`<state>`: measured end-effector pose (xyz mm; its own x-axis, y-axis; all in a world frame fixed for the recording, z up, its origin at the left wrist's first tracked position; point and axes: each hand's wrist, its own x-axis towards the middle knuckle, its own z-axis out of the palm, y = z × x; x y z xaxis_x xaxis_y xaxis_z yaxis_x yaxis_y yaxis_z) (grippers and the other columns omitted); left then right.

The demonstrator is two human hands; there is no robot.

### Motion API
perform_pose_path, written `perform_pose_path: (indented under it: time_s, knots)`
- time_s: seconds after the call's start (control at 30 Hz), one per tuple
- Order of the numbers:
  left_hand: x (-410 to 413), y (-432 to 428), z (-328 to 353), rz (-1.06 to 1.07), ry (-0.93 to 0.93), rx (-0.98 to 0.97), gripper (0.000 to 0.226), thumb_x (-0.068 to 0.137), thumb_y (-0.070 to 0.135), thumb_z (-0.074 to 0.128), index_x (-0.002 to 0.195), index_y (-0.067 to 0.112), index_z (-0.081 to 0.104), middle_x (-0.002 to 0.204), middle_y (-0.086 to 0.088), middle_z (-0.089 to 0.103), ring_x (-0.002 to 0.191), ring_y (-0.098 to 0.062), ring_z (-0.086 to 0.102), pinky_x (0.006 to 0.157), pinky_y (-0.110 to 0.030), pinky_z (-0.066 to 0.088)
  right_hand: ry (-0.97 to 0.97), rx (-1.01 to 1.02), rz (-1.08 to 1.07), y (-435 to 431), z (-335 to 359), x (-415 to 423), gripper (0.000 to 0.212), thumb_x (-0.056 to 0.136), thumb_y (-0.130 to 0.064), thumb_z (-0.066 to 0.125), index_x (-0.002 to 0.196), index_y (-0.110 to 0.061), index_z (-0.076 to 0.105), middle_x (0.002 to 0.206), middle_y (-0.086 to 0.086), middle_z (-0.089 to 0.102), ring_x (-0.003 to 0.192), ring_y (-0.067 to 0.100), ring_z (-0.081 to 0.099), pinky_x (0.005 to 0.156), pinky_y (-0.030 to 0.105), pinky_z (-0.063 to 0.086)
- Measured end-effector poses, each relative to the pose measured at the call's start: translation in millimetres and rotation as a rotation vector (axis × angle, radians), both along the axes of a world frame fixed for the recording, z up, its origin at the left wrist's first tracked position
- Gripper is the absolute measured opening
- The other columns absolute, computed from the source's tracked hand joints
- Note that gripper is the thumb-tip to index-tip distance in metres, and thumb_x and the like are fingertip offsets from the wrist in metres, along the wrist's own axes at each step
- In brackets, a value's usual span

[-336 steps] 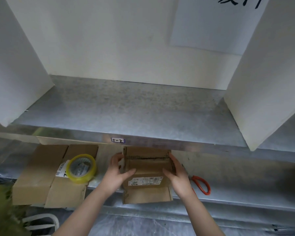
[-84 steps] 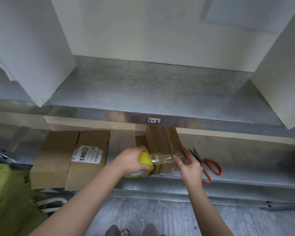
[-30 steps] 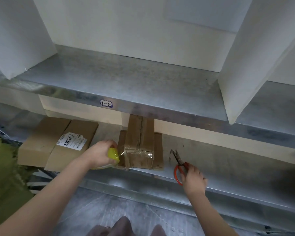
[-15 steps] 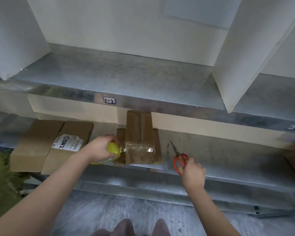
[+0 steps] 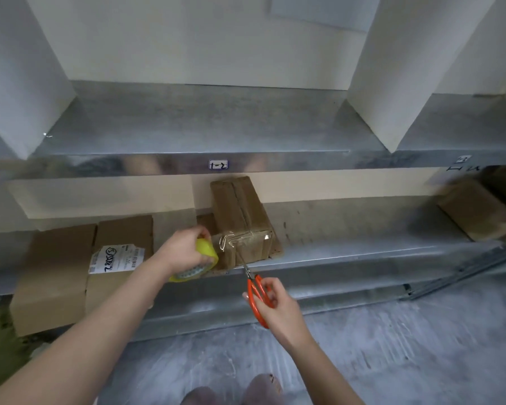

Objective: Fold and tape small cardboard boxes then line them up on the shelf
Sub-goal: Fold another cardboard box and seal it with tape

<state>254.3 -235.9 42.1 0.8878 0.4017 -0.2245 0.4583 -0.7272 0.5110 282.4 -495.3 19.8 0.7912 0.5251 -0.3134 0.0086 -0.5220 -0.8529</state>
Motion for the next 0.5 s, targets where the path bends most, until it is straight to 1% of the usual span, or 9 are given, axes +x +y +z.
perform_pose_path:
  time_s: [0.03, 0.1, 0.2, 0.3, 0.37, 0.5]
  knots:
    - [-1.4, 1.9, -0.7, -0.014, -0.002, -0.003, 0.045, 0.068, 0.035, 0.083, 0.104, 0.027, 0.057, 0.108, 0.001, 0.061, 0.094, -0.017, 0.054, 0.072, -0.024, 0.036, 0.058, 0.000, 0.014, 5.2, -0.4, -6.2, 0.038, 0.075, -0.068, 0.067, 0.093, -0.038, 0.054, 0.065, -0.017, 0.063, 0.060, -0.003, 0.060, 0.053, 0.010, 0.042]
    - [-3.8, 5.4, -2.5, -0.035, -0.002, -0.017, 0.045, 0.069, 0.036, 0.083, 0.104, 0.027, 0.056, 0.109, 0.001, 0.061, 0.095, -0.017, 0.054, 0.074, -0.024, 0.038, 0.181, -0.021, 0.035, 15.6, -1.9, -13.6, 0.038, 0.078, -0.067, 0.065, 0.095, -0.035, 0.054, 0.064, -0.015, 0.061, 0.060, -0.003, 0.058, 0.055, 0.011, 0.042]
    - [-5.8, 10.6, -3.8, -0.064, -0.002, -0.024, 0.044, 0.070, 0.035, 0.082, 0.104, 0.028, 0.055, 0.111, 0.002, 0.060, 0.097, -0.017, 0.054, 0.077, -0.024, 0.040, 0.265, -0.086, 0.031, 29.2, -1.6, -18.0, 0.042, 0.080, -0.070, 0.060, 0.100, -0.035, 0.051, 0.083, -0.008, 0.063, 0.076, 0.005, 0.060, 0.064, 0.019, 0.043]
    - [-5.6, 14.9, -4.3, -0.093, 0.008, -0.026, 0.044, 0.070, 0.036, 0.081, 0.103, 0.030, 0.053, 0.112, 0.003, 0.059, 0.098, -0.016, 0.054, 0.079, -0.025, 0.041, 0.295, -0.092, 0.014, 38.1, 0.8, -17.9, 0.045, 0.080, -0.072, 0.058, 0.104, -0.035, 0.050, 0.095, -0.006, 0.064, 0.086, 0.009, 0.061, 0.070, 0.022, 0.046]
    - [-5.0, 16.3, -3.8, -0.107, 0.014, -0.026, 0.044, 0.071, 0.036, 0.081, 0.104, 0.031, 0.053, 0.111, 0.003, 0.058, 0.099, -0.017, 0.054, 0.079, -0.026, 0.042, 0.296, -0.097, 0.010, 41.9, 3.8, -17.6, 0.046, 0.079, -0.072, 0.059, 0.104, -0.034, 0.050, 0.095, -0.006, 0.064, 0.088, 0.008, 0.061, 0.070, 0.023, 0.046]
    - [-2.5, 16.9, -2.5, -0.125, -0.006, -0.015, 0.046, 0.071, 0.036, 0.081, 0.107, 0.027, 0.054, 0.109, 0.004, 0.057, 0.097, -0.017, 0.053, 0.076, -0.024, 0.038, 0.295, -0.093, -0.034, 47.9, 6.9, -16.3, 0.048, 0.080, -0.070, 0.059, 0.103, -0.027, 0.054, 0.086, -0.007, 0.063, 0.082, 0.006, 0.059, 0.068, 0.021, 0.041]
